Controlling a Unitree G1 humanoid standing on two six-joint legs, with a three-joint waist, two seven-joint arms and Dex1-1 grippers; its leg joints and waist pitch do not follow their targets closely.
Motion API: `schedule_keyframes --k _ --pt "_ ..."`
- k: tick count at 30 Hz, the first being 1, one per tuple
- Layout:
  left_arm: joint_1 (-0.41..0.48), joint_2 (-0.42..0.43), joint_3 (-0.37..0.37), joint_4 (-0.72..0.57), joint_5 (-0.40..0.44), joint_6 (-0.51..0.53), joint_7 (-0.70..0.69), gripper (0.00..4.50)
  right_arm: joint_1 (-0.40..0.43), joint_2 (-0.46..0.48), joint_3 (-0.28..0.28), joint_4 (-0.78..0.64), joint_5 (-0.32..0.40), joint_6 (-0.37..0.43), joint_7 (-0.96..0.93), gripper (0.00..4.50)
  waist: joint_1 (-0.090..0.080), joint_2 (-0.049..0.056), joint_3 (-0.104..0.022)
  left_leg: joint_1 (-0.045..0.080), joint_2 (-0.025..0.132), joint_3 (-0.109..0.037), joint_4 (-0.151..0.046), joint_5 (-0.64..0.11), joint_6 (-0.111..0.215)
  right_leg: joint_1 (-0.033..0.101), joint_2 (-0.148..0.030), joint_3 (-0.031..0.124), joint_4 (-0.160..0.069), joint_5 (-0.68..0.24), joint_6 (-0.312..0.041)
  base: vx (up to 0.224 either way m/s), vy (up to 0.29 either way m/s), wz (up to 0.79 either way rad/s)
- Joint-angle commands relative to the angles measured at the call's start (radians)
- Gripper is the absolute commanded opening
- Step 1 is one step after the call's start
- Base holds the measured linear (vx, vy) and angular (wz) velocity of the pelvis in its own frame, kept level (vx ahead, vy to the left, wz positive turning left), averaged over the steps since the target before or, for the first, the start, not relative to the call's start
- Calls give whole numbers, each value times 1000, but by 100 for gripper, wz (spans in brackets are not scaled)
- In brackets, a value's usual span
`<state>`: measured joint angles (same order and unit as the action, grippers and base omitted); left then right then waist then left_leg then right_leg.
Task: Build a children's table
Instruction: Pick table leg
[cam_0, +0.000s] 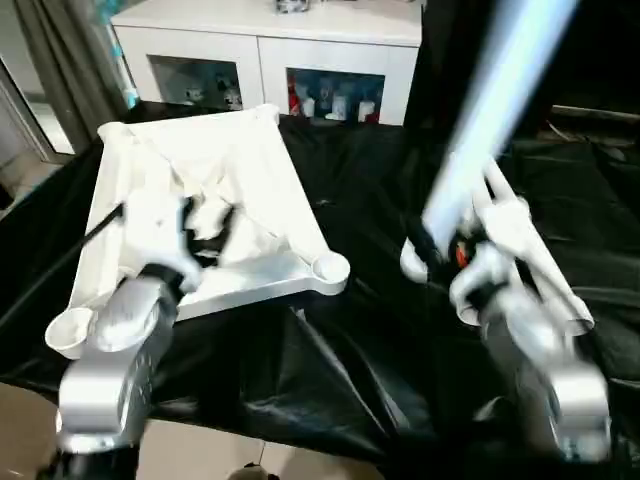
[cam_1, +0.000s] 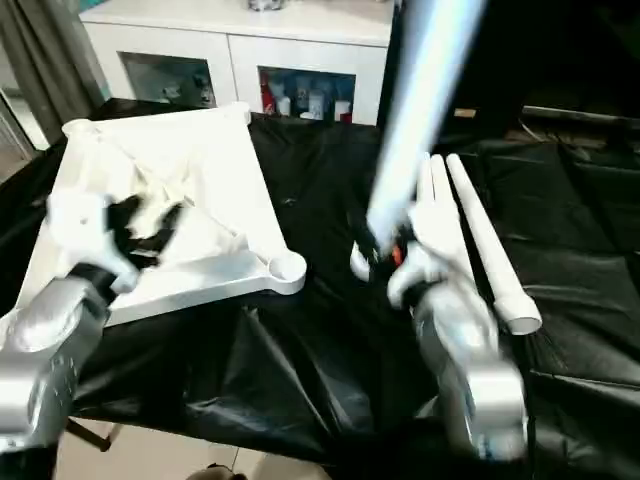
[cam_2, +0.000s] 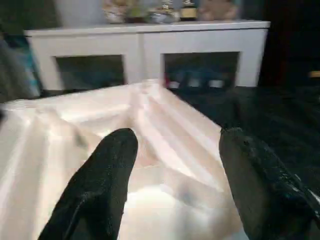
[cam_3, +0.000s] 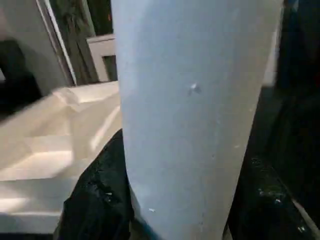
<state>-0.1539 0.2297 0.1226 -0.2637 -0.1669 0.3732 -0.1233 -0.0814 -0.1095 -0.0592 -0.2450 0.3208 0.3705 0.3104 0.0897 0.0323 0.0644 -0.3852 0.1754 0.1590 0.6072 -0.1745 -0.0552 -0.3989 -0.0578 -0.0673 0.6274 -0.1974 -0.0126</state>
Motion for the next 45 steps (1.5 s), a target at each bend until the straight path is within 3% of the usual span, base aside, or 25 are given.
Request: schedule_keyframes --k 1,8,9,11,12,13,14,15,16,17,19,21,22,24,26,27,28,30,31,33,36,39,40,42,45 --pt "13 0 5 -4 26 -27 20 303 9 -6 -3 -31 -1 -24 -7 193 -3 9 -67 14 44 -21 -80 -295 -9 40 -70 50 -102 -308 -87 0 0 0" --pt "101 -27 -59 -11 72 -103 15 303 56 2 -4 10 -49 -61 -38 193 0 4 -66 -1 32 -12 -70 -280 36 49 -105 72 -112 -374 -87 0 0 0" --pt "114 -28 -64 -14 72 -106 14 303 57 0 -7 12 -48 -61 -36 193 4 11 -72 26 35 10 -42 -244 37 25 -101 108 -130 -418 -86 0 0 0" --pt "121 -29 -64 -14 73 -109 15 303 57 -2 -8 12 -46 -60 -37 193 24 -7 -68 7 26 7 -18 -216 54 46 -130 158 -136 -462 -92 3 40 -13" --pt "133 -29 -63 -13 79 -117 18 303 55 -6 -7 15 -45 -58 -40 193 44 -12 -70 16 20 5 25 -216 73 45 -159 221 -157 -526 -92 5 80 -25" --pt "138 -29 -63 -11 83 -122 19 303 54 -9 -5 17 -45 -58 -43 193 58 -17 -61 -10 18 -26 56 -200 78 70 -186 274 -167 -575 -112 2 126 -35" --pt "145 -29 -63 -12 96 -130 27 303 50 -13 -1 23 -47 -56 -46 193 63 -14 -60 -19 15 -42 59 -186 76 75 -179 285 -164 -578 -121 2 180 -45" --pt "147 -29 -64 -14 101 -128 33 303 49 -14 1 24 -48 -55 -46 193 61 0 -62 1 17 -48 16 -163 53 45 -99 254 -147 -527 -126 2 180 -45" --pt "149 -24 -71 -14 118 -137 37 303 45 -17 8 31 -55 -52 -44 193 33 10 -61 59 29 -14 -43 -262 22 -24 7 176 -112 -430 -107 -66 193 -36" --pt "151 -19 -78 -13 137 -146 43 303 41 -17 12 36 -59 -52 -42 193 7 13 -51 86 35 -9 -59 -383 12 -60 40 140 -93 -423 -95 -86 172 -25" --pt "153 -17 -87 -9 154 -157 48 303 31 -16 24 49 -67 -45 -36 193 -15 43 -74 48 53 -63 -107 -486 -16 -12 13 75 -38 -120 -85 -65 171 -15" --pt "156 -25 -86 -11 149 -149 51 303 21 -13 31 63 -69 -45 -27 193 -38 52 -68 52 115 -105 -150 -513 -177 2 12 43 -12 -10 -56 -38 129 10" --pt "156 -27 -86 -12 149 -148 52 303 15 -11 33 69 -69 -44 -24 193 -46 53 -69 56 141 -114 -160 -497 -185 -1 8 33 -1 -9 -45 0 0 0" --pt "157 -38 -78 -23 145 -131 62 303 -3 -14 37 86 -66 -39 -21 193 -66 29 -67 51 185 -128 -159 -420 -29 12 -34 23 21 -78 -24 0 0 0" --pt "157 -41 -71 -35 140 -118 62 303 -21 -16 35 97 -54 -30 -15 193 -72 -4 -70 24 107 -83 -107 -402 64 40 -77 53 -48 -83 -97 -56 -113 -6" --pt "156 -43 -70 -38 141 -121 63 303 -31 -20 28 105 -45 -25 -11 193 -50 -35 -70 0 -5 -15 -25 -349 60 48 -117 73 -118 -288 -118 -69 -100 -5" --pt "156 -44 -69 -37 134 -126 58 303 -35 -22 26 110 -43 -25 -9 193 -20 -49 -75 -1 0 -24 -1 -190 68 55 -161 97 -141 -566 -17 -61 -106 -6" --pt "157 -40 -73 -36 137 -128 52 303 -39 -26 24 118 -41 -29 -5 193 -10 -36 -68 -18 20 -36 -31 -130 54 50 -141 79 -136 -686 29 -31 -82 -13" --pt "161 -32 -82 -34 144 -134 41 303 -41 -34 25 129 -45 -35 1 193 -11 -14 -66 -7 30 -39 -55 -203 28 37 -104 56 -129 -627 14 0 0 0" --pt "164 -26 -93 -29 155 -128 32 303 -43 -42 23 140 -47 -41 10 193 -19 -10 -67 7 45 -49 -73 -318 8 35 -86 49 -113 -509 -28 0 0 0" --pt "153 -39 -80 -18 138 -129 30 303 -42 -56 32 130 -54 -47 24 193 -22 -6 -70 7 53 -48 -79 -323 14 45 -88 55 -93 -298 -107 0 0 0" --pt "136 -44 -72 1 131 -138 32 303 -37 -69 55 114 -73 -53 36 193 -22 3 -71 28 55 -47 -86 -423 6 59 -89 52 -95 -337 -118 0 0 0" --pt "132 -45 -73 6 127 -134 29 303 -36 -70 60 114 -81 -55 36 193 -8 -11 -64 -35 27 -79 -100 -420 60 106 -116 14 -89 -347 -115 31 10 21" --pt "126 -41 -90 8 137 -134 23 303 -33 -71 65 114 -83 -59 42 193 -24 15 -61 -24 10 -88 -82 -476 122 144 -136 -31 -138 -543 -103 49 7 48" --pt "123 -46 -97 5 140 -132 22 303 -35 -62 55 115 -67 -56 41 193 -32 6 -48 -29 7 -75 -52 -423 119 200 -158 -69 -191 -725 -75 96 10 60"
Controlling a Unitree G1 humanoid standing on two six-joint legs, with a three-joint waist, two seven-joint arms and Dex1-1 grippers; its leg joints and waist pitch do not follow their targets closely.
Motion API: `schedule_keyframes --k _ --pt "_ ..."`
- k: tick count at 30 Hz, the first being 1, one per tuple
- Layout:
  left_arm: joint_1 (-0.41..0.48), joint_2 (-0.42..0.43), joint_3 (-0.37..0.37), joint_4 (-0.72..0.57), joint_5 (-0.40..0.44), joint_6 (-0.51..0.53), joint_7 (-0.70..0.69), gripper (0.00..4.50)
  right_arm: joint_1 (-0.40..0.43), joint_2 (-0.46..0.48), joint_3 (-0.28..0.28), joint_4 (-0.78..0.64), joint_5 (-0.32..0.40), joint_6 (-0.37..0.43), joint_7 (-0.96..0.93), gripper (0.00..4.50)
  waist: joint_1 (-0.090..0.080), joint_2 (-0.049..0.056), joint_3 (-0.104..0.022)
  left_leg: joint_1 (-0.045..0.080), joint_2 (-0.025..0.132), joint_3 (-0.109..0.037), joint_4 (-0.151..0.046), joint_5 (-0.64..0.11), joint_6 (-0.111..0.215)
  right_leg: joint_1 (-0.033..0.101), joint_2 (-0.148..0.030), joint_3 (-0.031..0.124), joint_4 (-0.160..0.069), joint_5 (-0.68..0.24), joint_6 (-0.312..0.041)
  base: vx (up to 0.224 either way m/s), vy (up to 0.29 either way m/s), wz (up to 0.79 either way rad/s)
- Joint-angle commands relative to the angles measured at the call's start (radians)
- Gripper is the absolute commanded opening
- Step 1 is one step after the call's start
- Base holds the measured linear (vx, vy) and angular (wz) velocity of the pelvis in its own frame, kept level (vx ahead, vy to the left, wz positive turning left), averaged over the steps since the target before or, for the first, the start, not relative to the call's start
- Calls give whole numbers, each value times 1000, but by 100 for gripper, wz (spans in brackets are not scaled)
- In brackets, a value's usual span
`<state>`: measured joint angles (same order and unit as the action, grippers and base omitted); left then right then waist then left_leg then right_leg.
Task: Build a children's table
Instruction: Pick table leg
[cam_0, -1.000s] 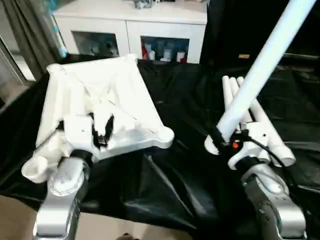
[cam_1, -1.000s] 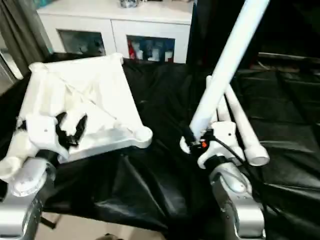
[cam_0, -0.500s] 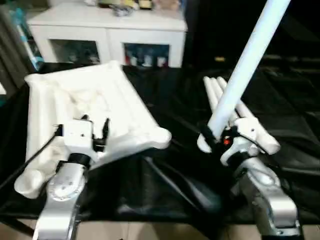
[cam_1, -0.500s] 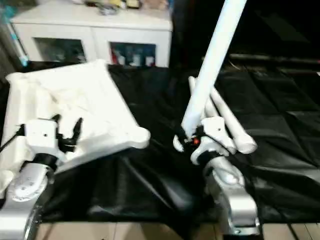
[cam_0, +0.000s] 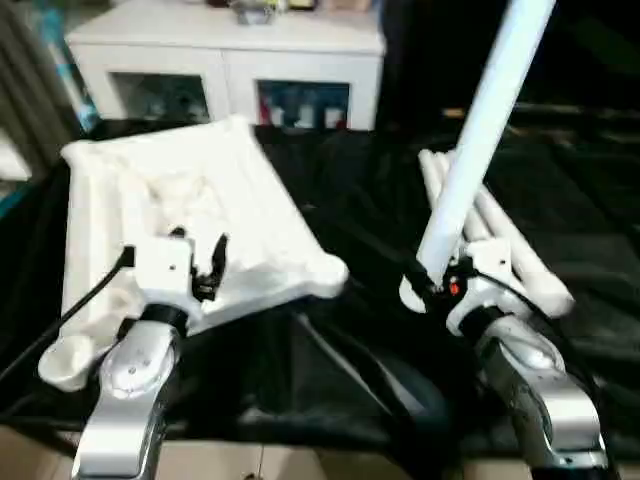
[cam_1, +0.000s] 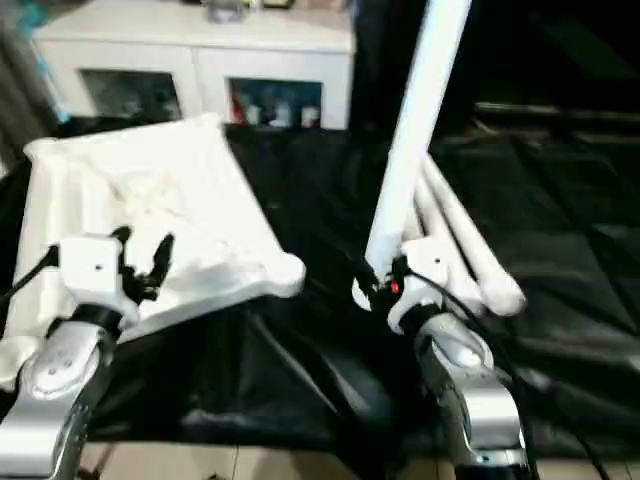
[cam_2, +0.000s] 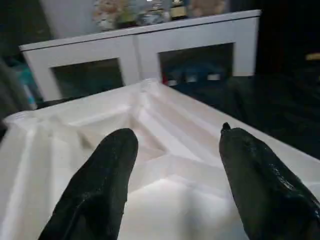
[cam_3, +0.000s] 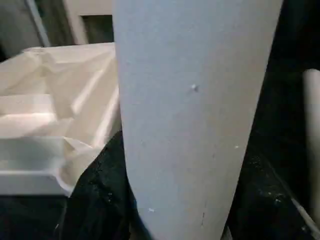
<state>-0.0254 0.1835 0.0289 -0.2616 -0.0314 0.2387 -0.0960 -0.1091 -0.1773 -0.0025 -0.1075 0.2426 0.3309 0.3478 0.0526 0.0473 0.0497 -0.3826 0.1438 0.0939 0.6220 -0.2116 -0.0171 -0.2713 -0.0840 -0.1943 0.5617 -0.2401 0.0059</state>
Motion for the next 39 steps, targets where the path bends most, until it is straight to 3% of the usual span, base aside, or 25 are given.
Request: schedule_keyframes --k 1,2,3,4,5,6,7,8,9,10,11,12,13,14,15,16,17,19,22,26,28,32,33,35,39 --pt "-5 -1 -3 2 5 3 -4 303 -8 9 -5 -21 18 -13 4 193 10 -1 -33 -24 42 -10 -69 -378 85 77 -130 53 -129 -672 -96 112 10 54" --pt "-4 -6 -1 4 5 3 0 303 -12 10 -10 -12 26 -10 4 193 -13 21 -49 140 120 -43 -106 -502 30 -25 -46 66 -67 -461 -142 157 16 23" --pt "-3 -9 1 5 4 3 2 303 -15 6 -8 -3 24 -11 6 193 -42 28 -44 157 171 -110 -161 -555 52 -59 3 88 57 -218 -112 157 16 23" --pt "-3 -9 2 5 3 2 3 303 -17 4 -6 0 22 -14 7 193 -38 13 -46 181 177 -116 -150 -527 123 -104 -5 114 103 -119 -56 169 5 6" --pt "-3 -9 2 5 3 2 3 303 -17 4 -6 0 22 -14 7 193 -39 9 -43 178 173 -112 -147 -495 172 -117 -12 125 114 -94 -36 75 -5 7" --pt "-5 -9 2 6 2 4 3 303 -19 4 -5 1 18 -14 10 193 -41 -6 -36 162 140 -80 -142 -434 234 -123 -22 139 101 -37 -23 138 -23 12" --pt "-4 -9 3 5 3 6 5 303 -19 4 -6 1 18 -13 10 193 -42 -16 -36 144 105 -51 -138 -427 233 -107 -29 146 63 -12 -30 95 -78 6" --pt "-4 -14 8 5 -2 8 10 303 -21 3 -8 -3 20 -11 13 193 -23 -67 -44 54 11 19 -82 -364 204 -15 -76 214 -28 -77 -31 165 -124 12" --pt "-5 -18 14 6 -7 21 13 303 -22 1 -11 -6 22 -9 16 193 21 -79 -47 25 -29 34 30 -192 172 30 -153 304 -91 -348 -104 101 -105 8" --pt "-5 -18 14 6 -7 21 13 303 -22 1 -11 -6 22 -9 16 193 28 -79 -65 -45 -7 0 62 -22 141 88 -176 310 -51 -188 -158 143 -73 3" --pt "-5 -18 15 8 -7 25 13 303 -22 1 -12 -6 22 -9 17 193 41 -67 -71 -42 -4 -7 42 55 116 71 -157 293 -25 -3 -173 84 -53 -2" --pt "-4 -17 15 12 -16 20 2 303 -21 1 -16 -7 24 -8 17 193 27 -63 -72 -50 4 -9 -5 213 88 48 -87 243 44 438 -197 84 -53 -2" --pt "-3 -14 16 16 -28 14 -17 303 -20 0 -17 -8 28 -7 17 193 21 -30 -86 -12 19 -11 -28 399 92 -2 -26 193 81 675 -164 0 0 0" --pt "-2 -7 13 20 -33 9 -34 303 -19 -2 -18 -12 32 -5 19 193 17 -25 -86 -8 29 -20 -22 452 102 -14 -14 187 91 720 -142 0 0 0" --pt "-5 14 2 35 -52 14 -86 303 -17 -6 -19 -18 47 1 29 193 24 -13 -110 37 55 -35 8 588 100 -47 -5 186 105 714 -127 0 0 0" --pt "-12 26 -6 47 -95 21 -150 303 -20 -10 -19 -19 51 2 37 193 16 -21 -102 43 69 -43 2 639 104 -64 -13 191 94 611 -125 0 0 0" --pt "-18 34 -10 54 -126 26 -194 303 -22 -14 -19 -19 54 1 41 193 23 -20 -99 37 63 -38 0 615 96 -63 -22 193 85 565 -130 0 0 0" --pt "-32 73 -39 69 -156 4 -302 331 -29 -22 -26 -14 67 8 58 193 42 -29 -74 7 53 -5 -35 254 39 -52 -45 197 51 341 -159 -32 3 0" --pt "-61 138 -94 105 -171 -26 -449 358 -44 -39 -35 -2 83 25 91 193 39 -37 -55 23 76 12 -79 -150 -13 -57 -58 201 18 -2 -196 -95 1 5" --pt "-142 298 -244 199 -99 -13 -716 386 -60 -86 -28 1 102 63 152 193 31 -40 -33 31 76 28 -104 -357 -72 -74 -64 209 -17 -365 -134 -104 -8 0" --pt "-188 314 -261 244 -108 -4 -784 338 -64 -93 -29 7 100 66 152 193 28 -44 -30 45 76 25 -113 -415 -108 -73 -78 208 -39 -525 -99 -90 -7 -9" --pt "-280 324 -296 354 -84 -22 -847 345 -71 -104 -23 15 94 62 155 193 32 -44 -44 33 79 30 -117 -273 -89 -67 -69 207 -23 -305 -120 0 0 0" --pt "-325 321 -317 409 -67 -31 -866 320 -72 -105 -21 12 91 61 157 193 33 -35 -43 35 78 32 -116 -284 -84 -71 -69 206 -23 -308 -135 0 0 0" --pt "-349 323 -332 442 -62 -42 -881 308 -72 -107 -21 10 90 63 160 193 32 -44 -43 36 76 33 -114 -327 -88 -74 -72 207 -30 -375 -137 0 0 0" --pt "-434 310 -381 565 2 -50 -898 254 -59 -108 -22 -4 86 65 151 193 35 -32 -53 30 78 37 -110 -236 -72 -70 -67 208 -17 -227 -161 0 0 0"
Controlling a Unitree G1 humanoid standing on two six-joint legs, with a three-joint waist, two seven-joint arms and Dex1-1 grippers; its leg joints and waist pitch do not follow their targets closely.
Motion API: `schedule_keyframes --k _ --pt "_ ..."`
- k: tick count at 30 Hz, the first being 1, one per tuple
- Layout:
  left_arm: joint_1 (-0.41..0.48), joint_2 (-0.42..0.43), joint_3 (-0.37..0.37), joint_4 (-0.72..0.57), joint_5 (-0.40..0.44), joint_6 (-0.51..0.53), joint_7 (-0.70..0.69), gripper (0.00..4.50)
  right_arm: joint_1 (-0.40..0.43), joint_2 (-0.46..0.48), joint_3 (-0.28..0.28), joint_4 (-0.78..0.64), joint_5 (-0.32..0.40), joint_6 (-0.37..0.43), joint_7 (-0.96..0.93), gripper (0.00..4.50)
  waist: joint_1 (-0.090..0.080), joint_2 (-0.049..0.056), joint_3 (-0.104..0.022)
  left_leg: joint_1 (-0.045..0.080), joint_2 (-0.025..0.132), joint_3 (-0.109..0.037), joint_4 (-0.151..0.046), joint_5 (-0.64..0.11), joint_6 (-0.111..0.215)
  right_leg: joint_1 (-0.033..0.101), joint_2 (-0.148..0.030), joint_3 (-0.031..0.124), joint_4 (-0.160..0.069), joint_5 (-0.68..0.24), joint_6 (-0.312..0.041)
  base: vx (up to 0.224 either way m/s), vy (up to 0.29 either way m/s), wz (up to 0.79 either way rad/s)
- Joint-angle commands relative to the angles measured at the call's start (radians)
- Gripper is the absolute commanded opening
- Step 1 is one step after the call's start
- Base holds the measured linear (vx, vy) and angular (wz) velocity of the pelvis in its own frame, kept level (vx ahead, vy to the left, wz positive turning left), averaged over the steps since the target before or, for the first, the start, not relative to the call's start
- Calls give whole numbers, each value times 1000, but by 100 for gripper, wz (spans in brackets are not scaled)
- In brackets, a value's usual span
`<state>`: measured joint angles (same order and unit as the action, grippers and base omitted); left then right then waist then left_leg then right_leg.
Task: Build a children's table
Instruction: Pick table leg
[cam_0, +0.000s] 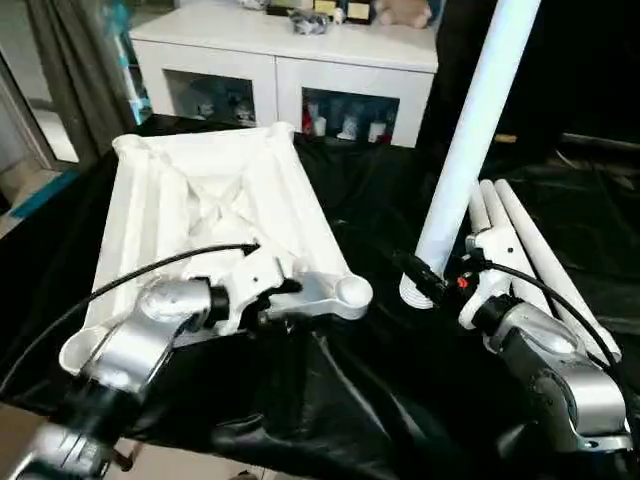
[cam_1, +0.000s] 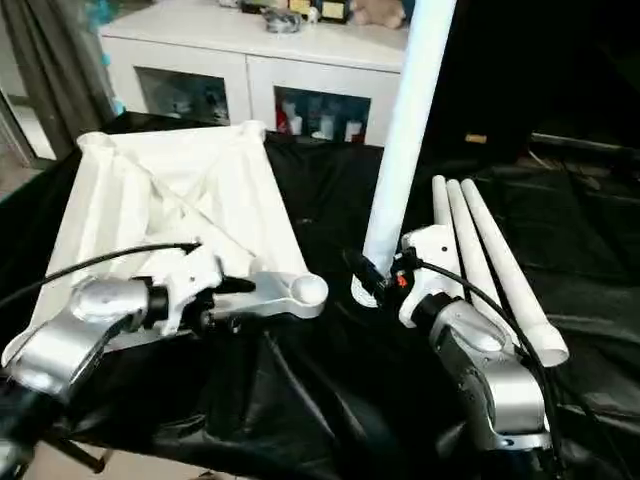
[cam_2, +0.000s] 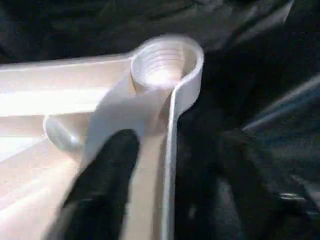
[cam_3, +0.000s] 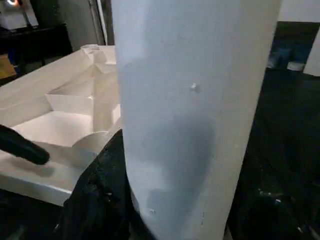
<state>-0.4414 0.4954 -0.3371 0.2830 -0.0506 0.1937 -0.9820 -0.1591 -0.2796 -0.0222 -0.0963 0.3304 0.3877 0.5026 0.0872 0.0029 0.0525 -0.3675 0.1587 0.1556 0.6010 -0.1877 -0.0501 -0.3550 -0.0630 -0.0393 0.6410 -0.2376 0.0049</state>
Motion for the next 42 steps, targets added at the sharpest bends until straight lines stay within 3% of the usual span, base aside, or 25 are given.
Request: schedule_keyframes --k 1,3,4,5,6,8,10,14,15,18,20,22,25,28,29,33,42 --pt "-25 -8 -16 32 16 1 -19 267 -6 -5 -2 -17 -2 8 -4 193 -1 12 -61 11 64 -24 -85 -213 -31 19 -88 51 -88 -141 -177 0 0 0" --pt "-40 -27 -15 58 4 20 -33 260 5 -5 2 -27 -3 9 -5 193 1 9 -69 5 61 -19 -75 -135 -14 24 -83 48 -74 -2 -202 0 0 0" --pt "-51 -39 -15 76 -7 39 -44 232 11 -5 3 -34 -2 11 -6 193 3 20 -77 3 61 -19 -67 -78 0 25 -82 46 -63 112 -220 0 0 0" --pt "-55 -43 -15 83 -12 47 -48 208 12 -5 3 -35 -2 12 -7 193 2 16 -77 2 60 -17 -65 -57 11 24 -78 45 -61 157 -227 0 0 0" --pt "-65 -54 -12 102 -13 50 -40 221 13 -5 2 -37 -2 12 -9 193 3 17 -80 -1 58 -17 -59 -30 30 26 -77 43 -53 223 -241 0 0 0" --pt "-83 -68 -9 135 -11 50 -29 208 13 -6 1 -37 -3 13 -11 193 3 14 -79 -4 56 -14 -57 -28 52 27 -77 42 -53 250 -253 0 0 0" --pt "-99 -76 -8 166 1 39 -28 167 14 -6 -1 -40 -2 15 -12 193 5 15 -73 -1 61 -14 -62 -79 53 27 -80 41 -62 168 -257 0 0 0" --pt "-111 -83 0 187 10 40 -26 173 14 -7 0 -40 -3 15 -14 193 3 16 -63 6 67 -13 -73 -178 15 21 -82 44 -77 -8 -249 0 0 0" --pt "-112 -83 1 189 11 41 -25 131 14 -7 0 -39 -3 15 -14 193 2 15 -61 7 67 -12 -75 -201 5 19 -83 45 -81 -52 -243 0 0 0" --pt "-122 -78 0 208 14 41 -41 135 11 -7 1 -37 -4 14 -14 193 3 14 -59 9 69 -8 -77 -220 -11 16 -85 49 -88 -118 -223 0 0 0" --pt "-121 -71 -2 209 16 43 -50 94 9 -7 1 -35 -4 13 -14 193 3 15 -59 8 70 -8 -78 -220 -16 14 -84 48 -88 -126 -216 0 0 0" --pt "-115 -62 1 201 12 51 -61 92 6 -8 2 -32 -4 12 -12 193 2 14 -60 7 70 -8 -79 -210 -15 14 -84 48 -87 -115 -212 0 0 0" --pt "-113 -57 4 198 10 55 -67 42 3 -7 3 -29 -4 11 -10 193 3 8 -61 6 69 -7 -78 -193 -8 14 -84 47 -84 -88 -217 0 0 0" --pt "-109 -47 7 198 12 64 -79 41 -6 -5 8 -22 -3 10 -6 193 4 8 -61 4 69 -6 -76 -174 0 14 -84 47 -83 -78 -218 0 0 0" --pt "-109 -44 7 198 13 64 -81 12 -8 -5 8 -20 -2 10 -5 193 3 9 -61 4 69 -6 -76 -177 0 13 -84 47 -83 -81 -218 0 0 0" --pt "-99 -32 11 183 11 75 -94 1 -17 -5 10 -13 -2 9 0 193 1 7 -59 4 70 -5 -78 -189 -2 12 -85 48 -86 -115 -211 0 0 0" --pt "-83 -10 9 149 5 82 -129 0 -23 -7 20 -10 23 21 37 193 1 9 -61 3 69 -3 -75 -159 13 12 -83 47 -80 -55 -222 0 0 0"
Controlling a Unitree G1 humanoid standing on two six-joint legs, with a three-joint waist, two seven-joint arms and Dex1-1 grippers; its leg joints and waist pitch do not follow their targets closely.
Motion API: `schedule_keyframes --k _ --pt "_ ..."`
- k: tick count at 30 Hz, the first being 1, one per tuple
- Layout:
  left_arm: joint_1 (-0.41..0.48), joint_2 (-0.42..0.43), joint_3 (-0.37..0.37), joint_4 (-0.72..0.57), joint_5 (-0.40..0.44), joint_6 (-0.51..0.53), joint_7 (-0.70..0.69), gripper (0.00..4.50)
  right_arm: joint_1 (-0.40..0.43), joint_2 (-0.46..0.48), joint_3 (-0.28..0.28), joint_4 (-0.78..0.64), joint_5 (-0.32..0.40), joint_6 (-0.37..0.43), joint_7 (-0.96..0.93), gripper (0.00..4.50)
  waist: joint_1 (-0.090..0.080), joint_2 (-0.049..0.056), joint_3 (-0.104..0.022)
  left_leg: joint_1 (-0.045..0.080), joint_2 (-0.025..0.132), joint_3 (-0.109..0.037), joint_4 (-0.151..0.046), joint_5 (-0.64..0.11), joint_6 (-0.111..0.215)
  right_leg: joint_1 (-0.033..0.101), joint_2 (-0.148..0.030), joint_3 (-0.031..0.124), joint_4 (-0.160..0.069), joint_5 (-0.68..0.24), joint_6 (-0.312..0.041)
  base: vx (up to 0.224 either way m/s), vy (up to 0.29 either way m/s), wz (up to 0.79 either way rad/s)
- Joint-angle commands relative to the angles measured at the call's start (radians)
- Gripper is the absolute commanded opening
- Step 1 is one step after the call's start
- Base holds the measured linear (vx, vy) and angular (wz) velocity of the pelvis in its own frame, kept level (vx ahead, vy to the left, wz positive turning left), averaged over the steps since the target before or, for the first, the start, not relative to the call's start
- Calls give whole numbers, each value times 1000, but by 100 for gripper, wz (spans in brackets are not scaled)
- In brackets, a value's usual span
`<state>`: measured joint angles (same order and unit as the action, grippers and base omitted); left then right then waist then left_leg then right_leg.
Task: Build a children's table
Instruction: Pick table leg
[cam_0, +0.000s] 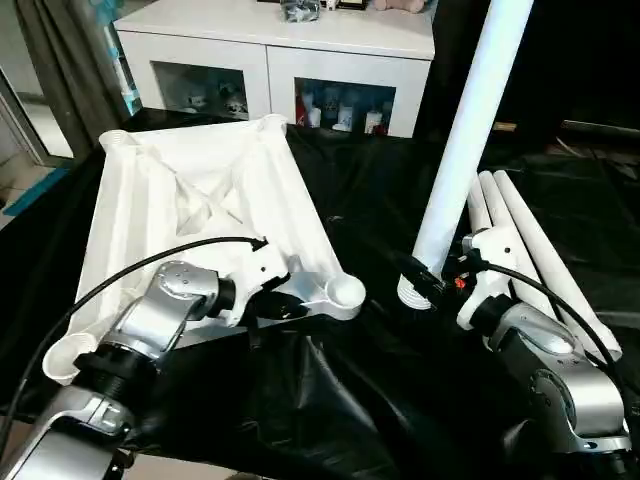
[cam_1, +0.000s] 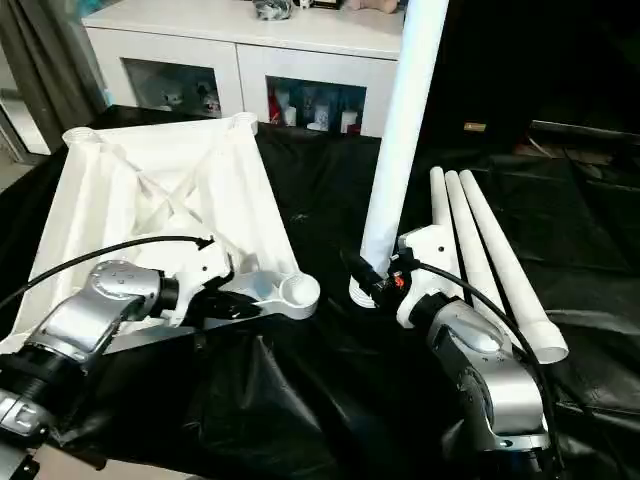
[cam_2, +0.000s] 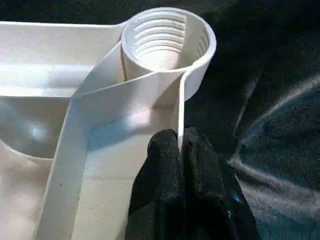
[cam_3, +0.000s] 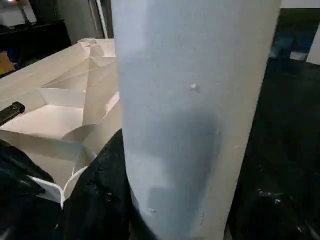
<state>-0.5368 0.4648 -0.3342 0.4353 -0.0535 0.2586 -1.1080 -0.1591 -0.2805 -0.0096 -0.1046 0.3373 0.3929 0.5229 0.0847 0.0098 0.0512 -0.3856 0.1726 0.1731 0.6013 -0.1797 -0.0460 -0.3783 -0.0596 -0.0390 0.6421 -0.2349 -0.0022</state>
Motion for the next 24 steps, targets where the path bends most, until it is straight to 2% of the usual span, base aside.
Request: schedule_keyframes --k 1,3,6,7,9,11,14,15,17,19,20,21,24 --pt "13 20 5 -7 7 16 -4 0 -25 -7 10 -2 23 20 26 193 2 2 -59 21 56 -21 -76 -175 9 35 -86 47 -82 -64 -216 0 0 0" --pt "17 4 1 -48 -5 28 -8 0 -59 -6 50 1 70 66 104 193 1 8 -59 20 57 -23 -77 -185 7 37 -86 46 -81 -68 -219 0 0 0" --pt "17 -12 -7 -81 -11 46 -5 0 -107 -5 88 39 69 95 146 193 0 6 -61 22 57 -22 -75 -173 7 35 -85 46 -78 -43 -232 0 0 0" --pt "16 -16 -10 -85 -12 46 -5 0 -125 -3 97 62 57 88 152 193 2 0 -61 23 58 -19 -75 -167 7 34 -86 47 -79 -34 -237 0 0 0" --pt "17 -21 -12 -88 -12 46 -5 0 -148 3 104 92 49 84 160 193 6 3 -63 22 58 -19 -72 -146 6 34 -86 46 -76 -13 -243 0 0 0" --pt "16 -32 -13 -92 -10 52 2 0 -189 16 116 151 35 77 175 193 8 -4 -65 21 57 -18 -71 -127 11 36 -85 44 -71 16 -245 0 0 0" --pt "16 -38 -13 -93 -7 50 11 0 -206 16 130 183 19 67 186 193 10 -3 -66 20 56 -17 -69 -105 18 38 -86 44 -69 46 -247 0 0 0" --pt "16 -39 -14 -93 -3 48 14 0 -211 12 142 199 2 55 190 193 9 -15 -66 17 56 -16 -69 -93 26 41 -85 44 -68 61 -243 0 0 0" --pt "17 -33 -19 -108 9 48 11 0 -231 23 154 251 -2 39 196 193 13 -15 -66 17 56 -16 -69 -83 35 40 -89 43 -67 53 -241 0 0 0" --pt "17 -29 -18 -114 10 48 9 0 -242 36 154 272 5 36 200 193 11 -15 -63 19 57 -16 -71 -108 31 37 -89 43 -71 1 -240 0 0 0" --pt "17 -28 -17 -117 9 50 8 0 -246 39 156 282 2 29 201 193 10 -19 -62 20 58 -15 -71 -113 29 36 -89 43 -73 -8 -240 0 0 0" --pt "18 -25 -16 -124 8 54 6 0 -251 45 156 299 1 20 204 193 12 -15 -62 21 59 -16 -71 -116 24 35 -90 44 -72 -16 -239 0 0 0" --pt "25 -20 -14 -138 6 58 3 0 -256 60 142 320 7 7 203 193 13 -16 -64 20 59 -16 -72 -99 24 36 -87 43 -67 22 -241 0 0 0"
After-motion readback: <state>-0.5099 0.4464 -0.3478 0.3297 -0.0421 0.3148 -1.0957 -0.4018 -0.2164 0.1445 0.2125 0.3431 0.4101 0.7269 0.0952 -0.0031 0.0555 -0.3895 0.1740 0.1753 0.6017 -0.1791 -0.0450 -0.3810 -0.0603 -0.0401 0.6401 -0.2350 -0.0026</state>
